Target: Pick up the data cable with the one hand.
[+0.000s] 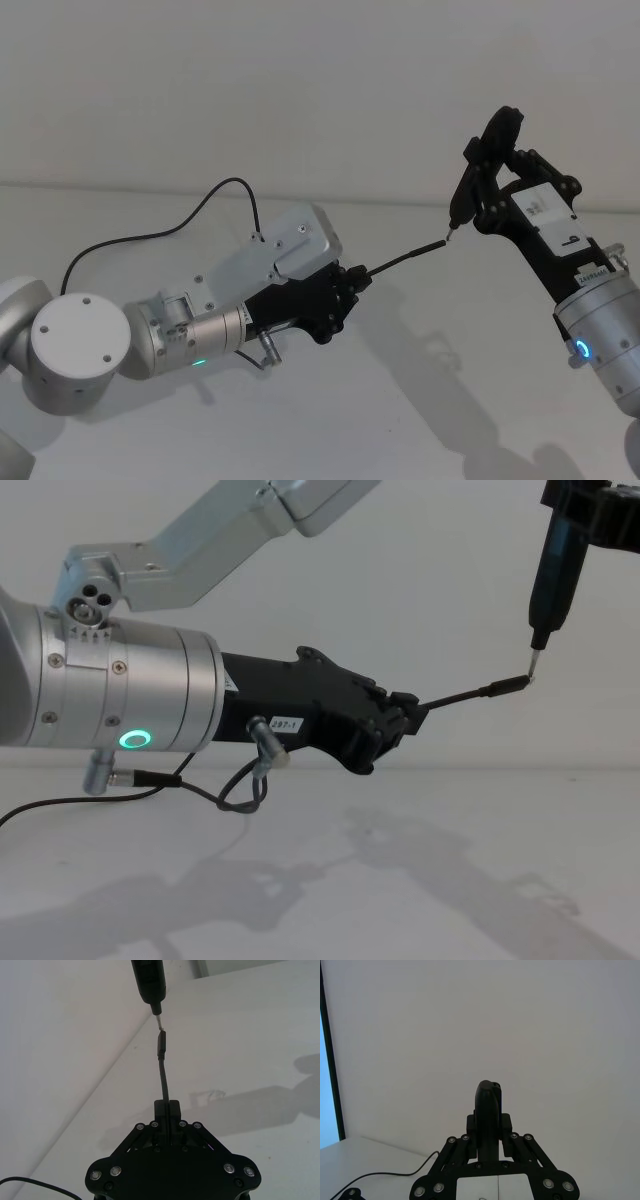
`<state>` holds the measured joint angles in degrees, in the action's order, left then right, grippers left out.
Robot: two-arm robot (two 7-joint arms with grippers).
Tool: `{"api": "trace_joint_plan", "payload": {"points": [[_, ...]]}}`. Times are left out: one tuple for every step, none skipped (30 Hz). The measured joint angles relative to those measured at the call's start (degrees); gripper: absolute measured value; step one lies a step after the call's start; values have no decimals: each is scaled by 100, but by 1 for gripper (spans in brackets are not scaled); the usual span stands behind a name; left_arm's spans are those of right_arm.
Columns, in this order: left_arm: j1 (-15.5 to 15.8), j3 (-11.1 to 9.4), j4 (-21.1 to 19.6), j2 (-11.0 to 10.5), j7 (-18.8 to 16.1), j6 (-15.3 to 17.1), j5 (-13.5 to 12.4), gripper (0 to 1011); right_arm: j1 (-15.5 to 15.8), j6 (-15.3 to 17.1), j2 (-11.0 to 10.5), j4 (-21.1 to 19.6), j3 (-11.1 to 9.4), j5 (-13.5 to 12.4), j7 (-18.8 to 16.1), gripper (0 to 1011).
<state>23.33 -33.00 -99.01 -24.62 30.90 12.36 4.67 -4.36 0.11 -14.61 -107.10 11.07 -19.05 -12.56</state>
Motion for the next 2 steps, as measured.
{"api": "trace_joint_plan", "payload": {"points": [[0, 0, 0, 0, 0, 0, 0, 49, 1, 1, -1, -1, 0, 1, -1, 268], [0, 0, 0, 0, 0, 0, 0, 49, 1, 1, -1, -2, 0, 2, -1, 268]]}}
